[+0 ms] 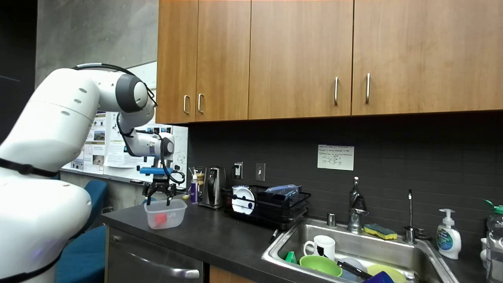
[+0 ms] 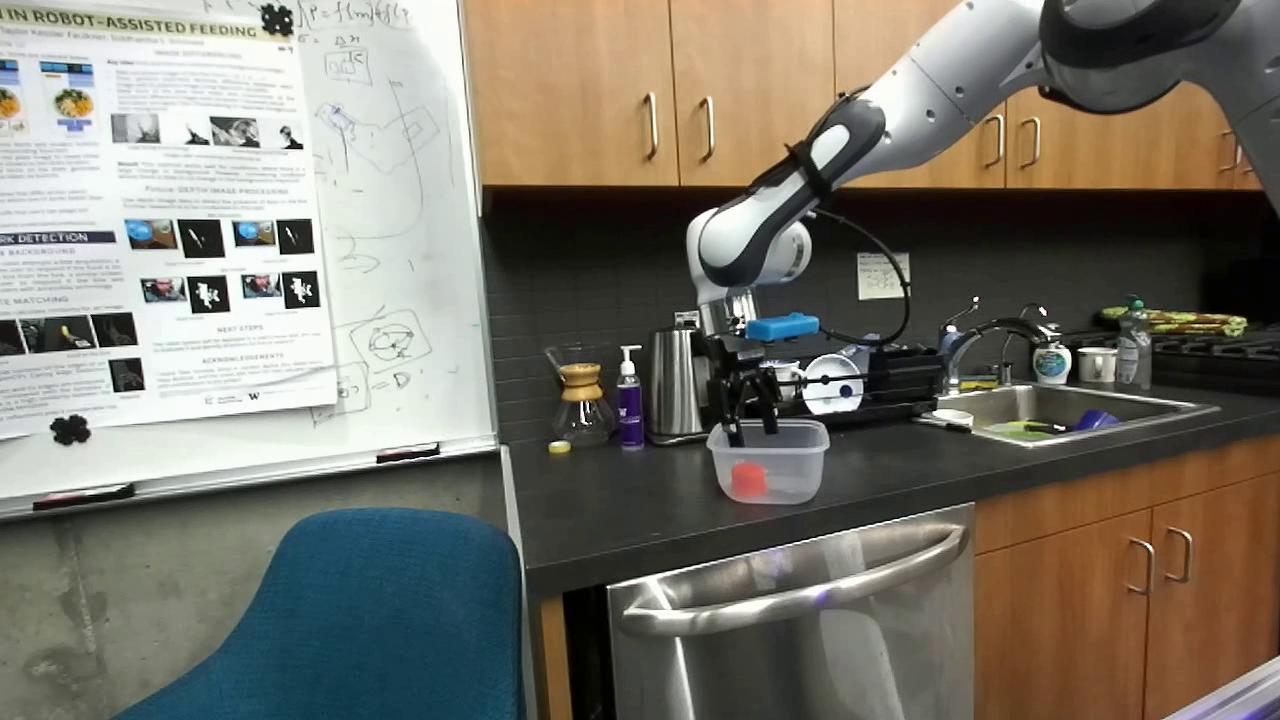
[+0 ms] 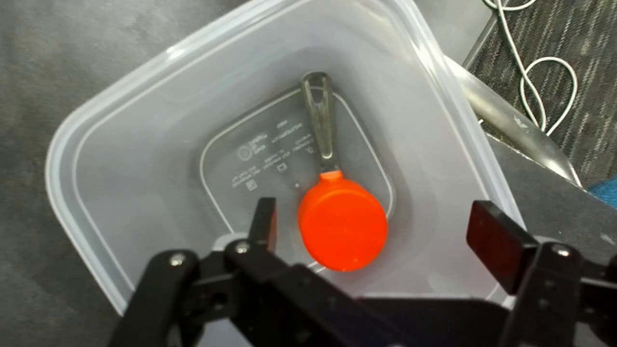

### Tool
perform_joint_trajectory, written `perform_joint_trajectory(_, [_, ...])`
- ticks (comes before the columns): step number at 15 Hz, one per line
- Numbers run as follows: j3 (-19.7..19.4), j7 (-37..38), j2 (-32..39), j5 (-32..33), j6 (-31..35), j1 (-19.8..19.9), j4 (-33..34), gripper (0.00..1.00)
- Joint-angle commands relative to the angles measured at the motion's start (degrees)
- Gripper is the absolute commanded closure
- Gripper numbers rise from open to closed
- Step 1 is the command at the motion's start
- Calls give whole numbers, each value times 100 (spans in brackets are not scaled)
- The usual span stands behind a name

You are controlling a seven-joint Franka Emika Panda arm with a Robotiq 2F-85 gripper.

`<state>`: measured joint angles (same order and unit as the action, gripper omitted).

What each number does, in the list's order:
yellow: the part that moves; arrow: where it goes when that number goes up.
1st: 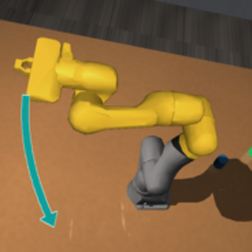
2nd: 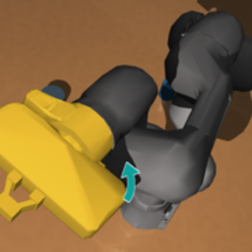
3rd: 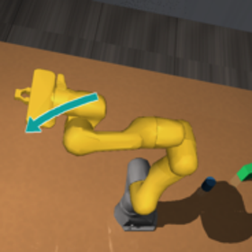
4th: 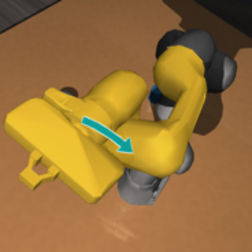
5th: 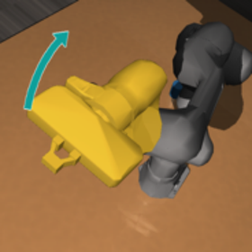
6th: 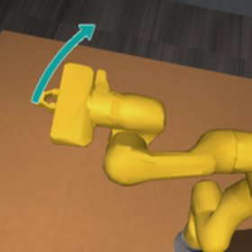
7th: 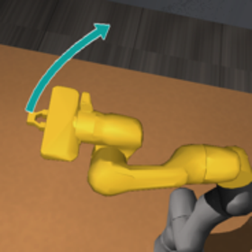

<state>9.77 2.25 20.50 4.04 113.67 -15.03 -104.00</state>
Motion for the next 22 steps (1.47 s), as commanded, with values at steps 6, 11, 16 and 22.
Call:
perform_joint_trajectory(6, [-44,-91,538,10,-173,83,415,0])
perform_joint_trajectory(11, [-27,-89,727,25,-227,32,636,0])
perform_joint_trajectory(16, [-39,-132,906,24,-211,31,811,0])
perform_joint_trajectory(22, [-110,-239,1284,26,-196,107,1006,0])
